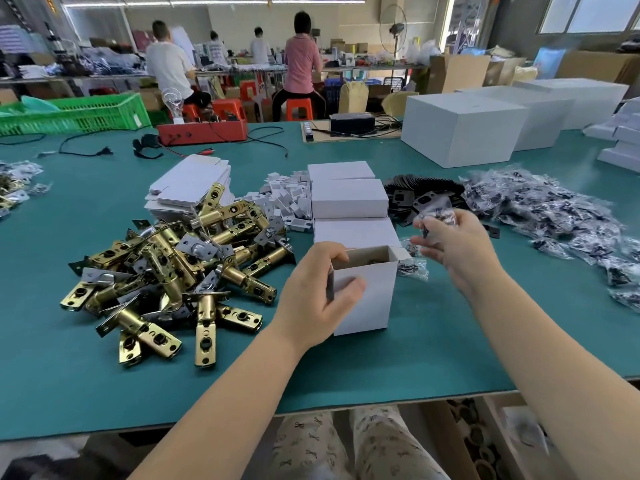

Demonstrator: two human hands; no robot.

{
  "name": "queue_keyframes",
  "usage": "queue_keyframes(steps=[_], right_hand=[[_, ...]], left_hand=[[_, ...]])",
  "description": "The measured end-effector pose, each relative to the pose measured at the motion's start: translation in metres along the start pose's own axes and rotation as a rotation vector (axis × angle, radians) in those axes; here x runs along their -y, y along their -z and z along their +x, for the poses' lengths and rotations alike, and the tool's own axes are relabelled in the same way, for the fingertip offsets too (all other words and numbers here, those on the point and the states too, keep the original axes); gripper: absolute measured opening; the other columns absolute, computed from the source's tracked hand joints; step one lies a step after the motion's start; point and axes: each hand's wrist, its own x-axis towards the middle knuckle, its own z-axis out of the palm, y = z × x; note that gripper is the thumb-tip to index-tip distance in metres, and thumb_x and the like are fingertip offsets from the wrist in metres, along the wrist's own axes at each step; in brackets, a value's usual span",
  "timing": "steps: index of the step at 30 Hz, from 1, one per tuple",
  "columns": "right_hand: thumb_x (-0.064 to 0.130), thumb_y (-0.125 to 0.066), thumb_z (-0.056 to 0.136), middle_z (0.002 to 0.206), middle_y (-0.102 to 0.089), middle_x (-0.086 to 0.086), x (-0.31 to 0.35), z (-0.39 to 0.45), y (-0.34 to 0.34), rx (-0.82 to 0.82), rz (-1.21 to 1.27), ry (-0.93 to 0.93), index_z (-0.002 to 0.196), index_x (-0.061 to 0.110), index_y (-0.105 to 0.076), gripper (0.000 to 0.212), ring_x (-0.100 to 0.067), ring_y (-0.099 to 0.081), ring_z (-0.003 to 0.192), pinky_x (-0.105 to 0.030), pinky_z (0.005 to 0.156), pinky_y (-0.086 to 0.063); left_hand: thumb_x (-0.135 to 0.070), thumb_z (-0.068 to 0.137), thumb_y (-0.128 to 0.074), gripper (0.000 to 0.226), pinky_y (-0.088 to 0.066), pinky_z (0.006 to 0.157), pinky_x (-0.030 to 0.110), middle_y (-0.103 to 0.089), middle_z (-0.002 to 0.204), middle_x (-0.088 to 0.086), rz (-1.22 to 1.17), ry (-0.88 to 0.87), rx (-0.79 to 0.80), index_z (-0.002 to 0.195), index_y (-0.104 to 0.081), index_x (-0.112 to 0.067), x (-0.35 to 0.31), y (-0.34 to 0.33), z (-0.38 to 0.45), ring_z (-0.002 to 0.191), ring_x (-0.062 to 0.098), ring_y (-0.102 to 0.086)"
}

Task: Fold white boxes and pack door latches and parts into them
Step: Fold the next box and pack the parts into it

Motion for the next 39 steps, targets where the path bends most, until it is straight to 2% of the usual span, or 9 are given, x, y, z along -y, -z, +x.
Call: queue_keyframes(steps=[4,8,13,17,21,24,27,33,39], right_hand=[[0.010,-0.067,0.086,0.074,-0.072,0.000,0.036,-0.031,-0.016,0.239,0.021,0.235,0.093,0.018,-0.065,0.011,-0.011,-0.062,0.055,-0.018,0.050,-0.048],[0.013,-0.073,0.082,0.071,-0.072,0.006,0.058,-0.059,-0.039,0.457,-0.469,0.465,0.083,0.025,-0.063,0.016,-0.008,-0.061,0.056,-0.023,0.053,-0.051],[0.028,-0.071,0.084,0.072,-0.062,0.022,0.072,-0.069,-0.049,0.579,-0.976,0.503,0.074,0.032,-0.068,0.011,0.003,-0.054,0.061,-0.017,0.058,-0.041],[0.030,-0.057,0.093,0.091,-0.046,0.017,0.079,-0.074,-0.058,0.745,-1.204,0.539,0.097,0.029,-0.072,0.015,0.008,-0.048,0.072,-0.010,0.062,-0.033],[0.027,-0.058,0.091,0.093,-0.049,0.013,0.067,-0.082,-0.070,0.585,-1.145,0.678,0.101,0.028,-0.062,0.010,-0.005,-0.052,0.079,-0.021,0.072,-0.040],[0.027,-0.065,0.087,0.080,-0.053,0.011,0.059,-0.086,-0.070,0.413,-1.026,0.771,0.080,0.022,-0.061,0.010,-0.009,-0.054,0.073,-0.025,0.073,-0.043],[0.038,-0.053,0.093,0.070,-0.060,0.002,0.050,-0.090,-0.067,0.448,-1.034,0.829,0.070,0.012,-0.069,0.038,-0.017,-0.054,0.070,-0.034,0.069,-0.043],[0.030,-0.061,0.091,0.088,-0.061,0.004,0.036,-0.097,-0.060,0.329,-0.894,0.819,0.106,0.016,-0.067,0.021,-0.016,-0.057,0.076,-0.029,0.072,-0.045],[0.039,-0.046,0.088,0.085,-0.068,-0.001,0.029,-0.102,-0.056,0.366,-0.952,0.880,0.079,0.013,-0.075,0.040,-0.022,-0.061,0.072,-0.023,0.065,-0.036]], left_hand=[[-0.038,0.085,-0.054,0.041,-0.049,0.076,0.042,-0.057,0.097,0.007,-0.115,0.077,-0.004,0.121,-0.036,-0.029,-0.002,-0.001,-0.005,0.082,0.033,-0.054],[-0.041,0.084,-0.056,0.041,-0.050,0.071,0.023,-0.055,0.110,-0.024,-0.178,0.114,-0.013,0.118,-0.034,-0.043,-0.001,0.000,-0.007,0.083,-0.010,-0.055],[-0.043,0.083,-0.056,0.042,-0.051,0.063,0.040,-0.057,0.099,-0.033,-0.205,0.185,0.006,0.119,-0.034,-0.046,-0.001,0.001,-0.008,0.075,0.022,-0.060],[-0.046,0.085,-0.051,0.034,-0.042,0.051,0.029,-0.061,0.087,-0.017,-0.174,0.199,0.034,0.116,-0.039,-0.045,-0.002,0.002,-0.006,0.056,0.022,-0.050],[-0.046,0.087,-0.049,0.035,-0.044,0.054,0.042,-0.058,0.085,0.024,-0.116,0.207,0.069,0.120,-0.036,-0.043,-0.001,0.005,-0.006,0.055,0.028,-0.044],[-0.046,0.088,-0.049,0.041,-0.042,0.051,0.045,-0.054,0.077,0.017,-0.107,0.219,0.068,0.123,-0.038,-0.028,0.001,0.005,-0.006,0.053,0.021,-0.040],[-0.043,0.089,-0.050,0.036,-0.037,0.049,0.039,-0.051,0.076,0.006,-0.115,0.193,0.074,0.119,-0.039,-0.025,0.003,0.005,-0.007,0.052,0.017,-0.040],[-0.044,0.089,-0.051,0.037,-0.041,0.054,0.031,-0.054,0.079,-0.002,-0.132,0.191,0.079,0.121,-0.037,-0.034,0.003,0.004,-0.006,0.057,0.015,-0.046],[-0.052,0.086,-0.050,0.036,-0.050,0.063,0.039,-0.056,0.092,-0.011,-0.146,0.225,0.117,0.118,-0.035,-0.044,0.003,0.004,-0.007,0.063,0.014,-0.051]])
